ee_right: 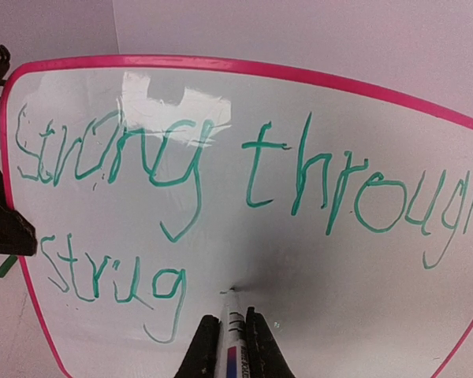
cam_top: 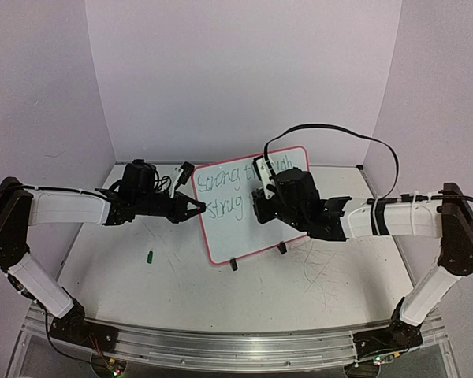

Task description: Write a sentence on the whiteboard

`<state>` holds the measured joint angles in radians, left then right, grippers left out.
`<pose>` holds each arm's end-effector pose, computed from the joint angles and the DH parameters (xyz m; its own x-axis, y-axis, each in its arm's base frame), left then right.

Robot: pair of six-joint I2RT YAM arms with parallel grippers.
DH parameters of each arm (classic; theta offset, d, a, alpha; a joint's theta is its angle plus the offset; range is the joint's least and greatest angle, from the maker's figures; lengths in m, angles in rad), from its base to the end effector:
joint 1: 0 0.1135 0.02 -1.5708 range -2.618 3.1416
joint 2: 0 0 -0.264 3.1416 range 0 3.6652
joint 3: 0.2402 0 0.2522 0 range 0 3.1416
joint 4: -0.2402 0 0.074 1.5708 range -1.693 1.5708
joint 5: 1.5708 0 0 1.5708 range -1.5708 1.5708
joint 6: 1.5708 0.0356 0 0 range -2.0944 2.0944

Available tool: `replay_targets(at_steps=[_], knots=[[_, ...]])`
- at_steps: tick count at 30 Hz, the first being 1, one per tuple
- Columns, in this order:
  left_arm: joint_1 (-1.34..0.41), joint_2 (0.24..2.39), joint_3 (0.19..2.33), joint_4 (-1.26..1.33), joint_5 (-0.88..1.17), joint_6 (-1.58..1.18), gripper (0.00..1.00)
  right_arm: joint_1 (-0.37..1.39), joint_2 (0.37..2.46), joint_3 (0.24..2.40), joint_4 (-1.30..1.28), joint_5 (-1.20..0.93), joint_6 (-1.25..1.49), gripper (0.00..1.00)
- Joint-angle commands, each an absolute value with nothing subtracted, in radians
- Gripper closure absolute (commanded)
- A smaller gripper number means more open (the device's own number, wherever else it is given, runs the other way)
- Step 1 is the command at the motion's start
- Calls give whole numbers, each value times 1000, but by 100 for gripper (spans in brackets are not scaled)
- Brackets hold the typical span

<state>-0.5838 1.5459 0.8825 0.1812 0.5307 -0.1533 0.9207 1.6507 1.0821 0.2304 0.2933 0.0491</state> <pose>0.2705 -0.2003 0.2253 -0.5121 0.1805 -0.8397 0.7805 0.5059 -0.3672 0.2393 0.2977 0.2595 -0.2299 -0.2247 -0.9469 -0.5864 0.8085 -0.0495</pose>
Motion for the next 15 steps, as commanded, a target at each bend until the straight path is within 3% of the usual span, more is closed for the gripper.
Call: replay_targets(at_steps=[1, 15], knots=[[-565, 1568, 900, 111, 335, -49, 100, 916, 1672, 1135, 263, 313, 32, 100], [-565, 1572, 905, 110, 336, -48, 100, 928, 1686, 1128, 252, 254, 51, 100]])
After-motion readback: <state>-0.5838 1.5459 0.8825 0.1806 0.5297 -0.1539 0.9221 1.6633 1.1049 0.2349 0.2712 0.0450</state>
